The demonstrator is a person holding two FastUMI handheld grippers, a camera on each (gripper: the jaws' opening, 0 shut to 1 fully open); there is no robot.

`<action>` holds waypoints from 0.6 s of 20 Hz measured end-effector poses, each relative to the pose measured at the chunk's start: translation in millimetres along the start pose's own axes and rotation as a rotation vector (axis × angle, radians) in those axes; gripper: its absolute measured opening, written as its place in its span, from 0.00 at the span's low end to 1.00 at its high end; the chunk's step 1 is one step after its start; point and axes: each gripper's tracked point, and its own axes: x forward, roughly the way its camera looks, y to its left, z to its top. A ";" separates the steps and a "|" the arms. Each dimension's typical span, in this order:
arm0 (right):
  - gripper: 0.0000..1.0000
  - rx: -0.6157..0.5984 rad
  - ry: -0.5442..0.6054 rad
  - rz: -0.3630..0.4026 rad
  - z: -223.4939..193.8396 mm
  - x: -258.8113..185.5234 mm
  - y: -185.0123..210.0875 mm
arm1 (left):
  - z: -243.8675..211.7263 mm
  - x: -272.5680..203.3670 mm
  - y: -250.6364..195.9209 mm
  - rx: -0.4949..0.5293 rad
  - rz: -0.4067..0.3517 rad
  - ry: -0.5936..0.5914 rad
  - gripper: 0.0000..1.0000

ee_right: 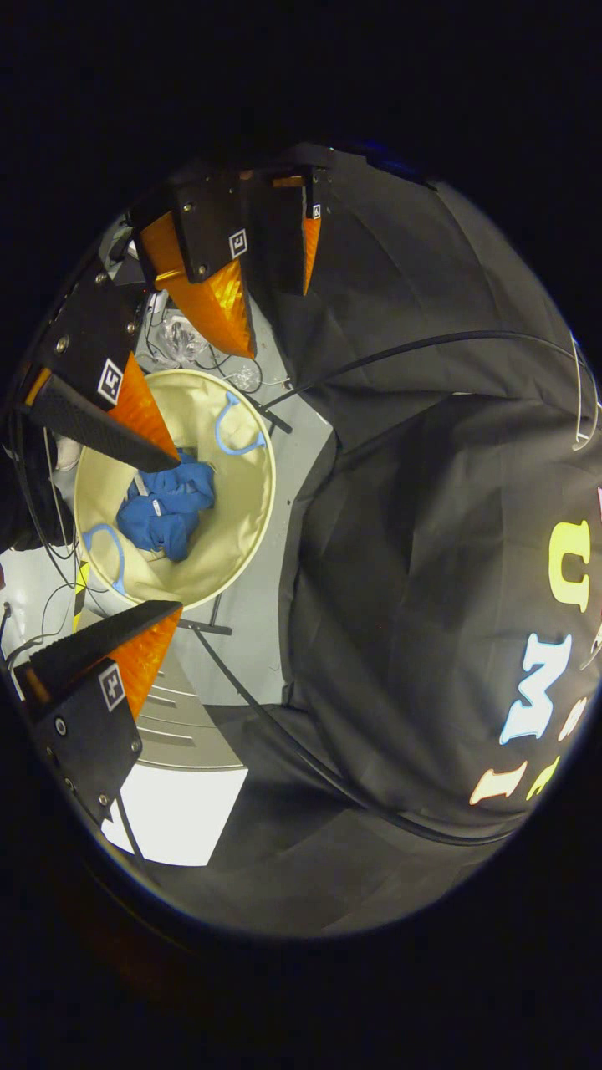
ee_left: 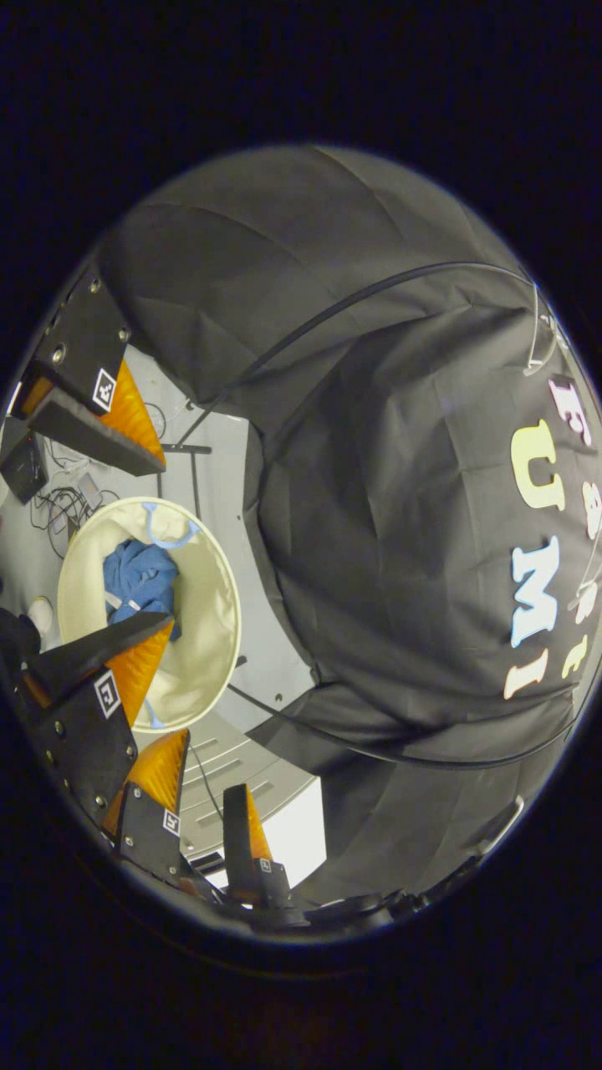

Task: Grasp the clothes on the hanger with both hands and then place them into the laundry hamper below.

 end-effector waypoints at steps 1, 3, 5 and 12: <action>0.96 0.008 -0.025 -0.004 8.7 -7.5 -1.0 | 13.3 -7.9 1.7 -0.003 0.002 -0.031 1.00; 0.96 0.022 -0.078 -0.018 27.0 -25.7 -5.0 | 40.5 -23.4 6.1 -0.011 0.005 -0.091 0.95; 0.96 0.046 -0.146 -0.029 48.3 -45.8 -10.5 | 71.9 -43.7 13.5 -0.023 0.009 -0.161 0.95; 0.96 0.099 -0.390 -0.087 120.0 -129.9 -44.4 | 170.2 -133.8 29.2 -0.063 0.022 -0.409 0.98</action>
